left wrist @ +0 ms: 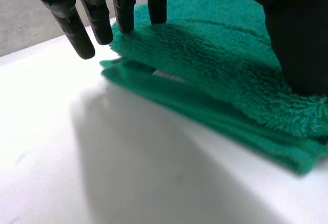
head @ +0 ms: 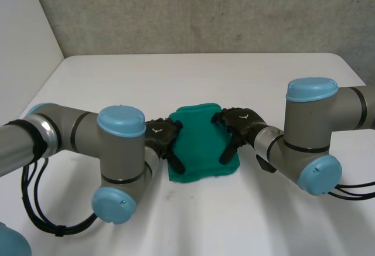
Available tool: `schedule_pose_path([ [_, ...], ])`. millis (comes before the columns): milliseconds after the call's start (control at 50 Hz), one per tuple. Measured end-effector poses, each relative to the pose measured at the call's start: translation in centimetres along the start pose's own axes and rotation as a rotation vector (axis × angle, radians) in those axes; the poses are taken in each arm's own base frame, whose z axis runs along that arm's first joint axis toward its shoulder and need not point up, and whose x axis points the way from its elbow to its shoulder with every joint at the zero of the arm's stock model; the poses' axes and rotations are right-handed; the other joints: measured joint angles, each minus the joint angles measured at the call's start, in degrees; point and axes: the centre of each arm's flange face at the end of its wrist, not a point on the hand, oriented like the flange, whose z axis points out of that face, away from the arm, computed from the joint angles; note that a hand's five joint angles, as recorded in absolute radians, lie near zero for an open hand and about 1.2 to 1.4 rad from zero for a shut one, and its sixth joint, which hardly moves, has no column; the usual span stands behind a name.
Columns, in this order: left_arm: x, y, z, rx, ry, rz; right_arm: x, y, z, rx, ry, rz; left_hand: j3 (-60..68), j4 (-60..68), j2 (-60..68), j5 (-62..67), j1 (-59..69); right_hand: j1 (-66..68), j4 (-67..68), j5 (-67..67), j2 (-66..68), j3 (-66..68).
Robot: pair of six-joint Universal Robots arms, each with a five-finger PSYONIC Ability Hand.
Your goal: Fold the towel.
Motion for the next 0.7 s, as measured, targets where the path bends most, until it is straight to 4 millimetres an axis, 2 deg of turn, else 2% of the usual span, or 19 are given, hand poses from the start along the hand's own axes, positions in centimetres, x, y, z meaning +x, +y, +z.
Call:
schedule_pose_path([
  [40,-0.2,0.0,-0.2,-0.006,-0.006,0.015,0.0,-0.1,-0.1,0.000,0.000,-0.004,0.0,0.0,0.0,0.0,0.0,0.0,0.0,0.0,0.0,0.0],
  [100,-0.5,-1.1,-0.9,0.010,-0.015,0.041,-0.2,-0.5,-0.4,-0.005,0.001,-0.025,0.0,0.0,0.0,-0.1,0.0,0.0,0.0,-0.3,0.0,0.0],
  [200,-0.7,-4.8,-3.0,0.108,-0.015,0.041,0.0,-2.8,-1.8,0.033,0.022,-0.054,-0.1,-0.1,-0.1,-0.2,0.0,0.0,0.0,-0.3,0.0,0.0],
  [280,-1.0,-7.8,-4.7,0.191,-0.019,0.028,0.9,-5.7,-3.5,0.111,0.086,-0.068,-0.1,-0.1,-0.1,-0.2,0.0,0.0,0.0,-0.3,0.0,0.0],
  [320,-1.5,-9.7,-5.8,0.245,-0.029,0.016,2.0,-7.7,-4.7,0.171,0.169,-0.071,-0.1,-0.1,-0.1,-0.2,-0.1,0.0,0.0,-0.3,0.0,0.0],
  [360,-2.4,-11.3,-6.8,0.289,-0.048,0.001,3.2,-9.3,-5.9,0.221,0.262,-0.069,-0.1,-0.1,-0.1,-0.2,-0.2,0.0,0.0,-0.3,0.0,0.0],
  [420,-5.0,-14.5,-8.9,0.362,-0.105,-0.038,5.4,-11.9,-8.4,0.306,0.447,-0.055,-0.1,-0.1,-0.1,-0.2,-0.2,0.0,0.0,-0.3,0.0,0.0],
  [440,-5.6,-15.0,-9.3,0.369,-0.117,-0.047,5.7,-12.3,-8.8,0.317,0.474,-0.052,-0.1,-0.2,-0.2,-0.2,-0.2,0.0,0.0,-0.3,0.0,0.0],
  [580,-9.2,-16.8,-11.6,0.349,-0.170,-0.128,7.0,-13.8,-10.8,0.359,0.554,-0.042,-0.1,-0.3,-0.3,-0.2,-0.2,0.0,0.0,-0.3,0.0,0.0],
  [700,-9.9,-17.2,-12.5,0.340,-0.159,-0.161,6.5,-14.1,-11.3,0.370,0.516,-0.045,-0.1,-0.3,-0.3,-0.2,-0.2,0.0,0.0,-0.3,0.0,0.0],
])
